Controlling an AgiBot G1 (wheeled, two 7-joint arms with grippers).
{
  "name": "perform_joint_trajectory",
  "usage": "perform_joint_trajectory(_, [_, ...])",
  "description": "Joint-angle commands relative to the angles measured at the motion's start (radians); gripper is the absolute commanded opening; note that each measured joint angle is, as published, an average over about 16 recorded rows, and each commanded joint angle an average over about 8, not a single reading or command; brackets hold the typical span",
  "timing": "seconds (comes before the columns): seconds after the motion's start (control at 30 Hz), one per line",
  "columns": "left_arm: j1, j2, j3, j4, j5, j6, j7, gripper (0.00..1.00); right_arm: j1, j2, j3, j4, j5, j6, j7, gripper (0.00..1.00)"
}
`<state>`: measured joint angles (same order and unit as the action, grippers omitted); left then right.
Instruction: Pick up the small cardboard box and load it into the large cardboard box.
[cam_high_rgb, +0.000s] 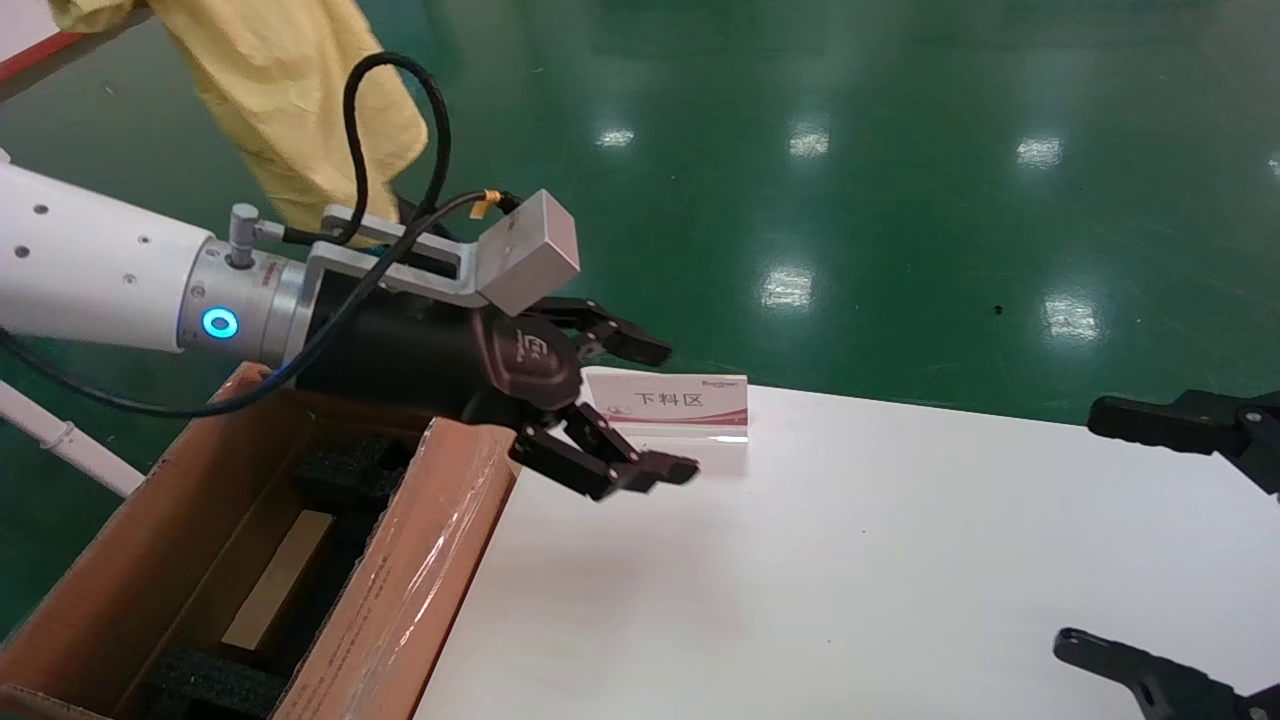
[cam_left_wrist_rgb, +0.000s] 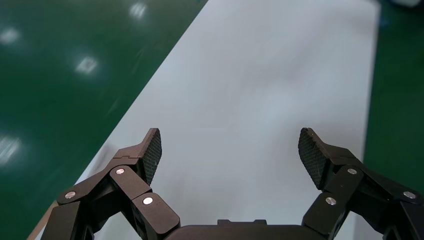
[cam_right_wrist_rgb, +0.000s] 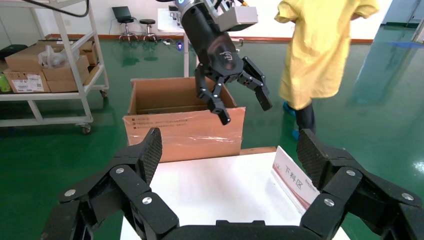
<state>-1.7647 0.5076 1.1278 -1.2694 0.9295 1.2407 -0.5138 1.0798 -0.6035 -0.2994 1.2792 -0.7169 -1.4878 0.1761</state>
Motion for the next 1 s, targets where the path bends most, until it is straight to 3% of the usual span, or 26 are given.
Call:
perform_joint_trajectory(0.03, [0.055, 0.008, -0.068, -0.001, -0.016, 0.02, 0.026, 1.0, 0.0, 0.0, 0.0, 0.0, 0.0, 0.0, 0.0, 1.0])
perform_joint_trajectory(0.7, [0.6, 0.09, -0.738, -0.013, -0.173, 0.222, 0.284, 1.0, 0.0, 0.0, -0.001, 0.0, 0.001, 0.0, -0.001, 1.0])
perform_joint_trajectory(0.87, [0.705, 0.105, -0.867, -0.014, -0.202, 0.259, 0.329, 1.0, 0.0, 0.001, -0.001, 0.0, 0.001, 0.001, -0.001, 1.0])
perform_joint_trajectory(1.0, [0.741, 0.111, -0.912, -0.015, -0.212, 0.271, 0.34, 1.0, 0.0, 0.001, -0.001, 0.0, 0.001, 0.001, -0.001, 1.0])
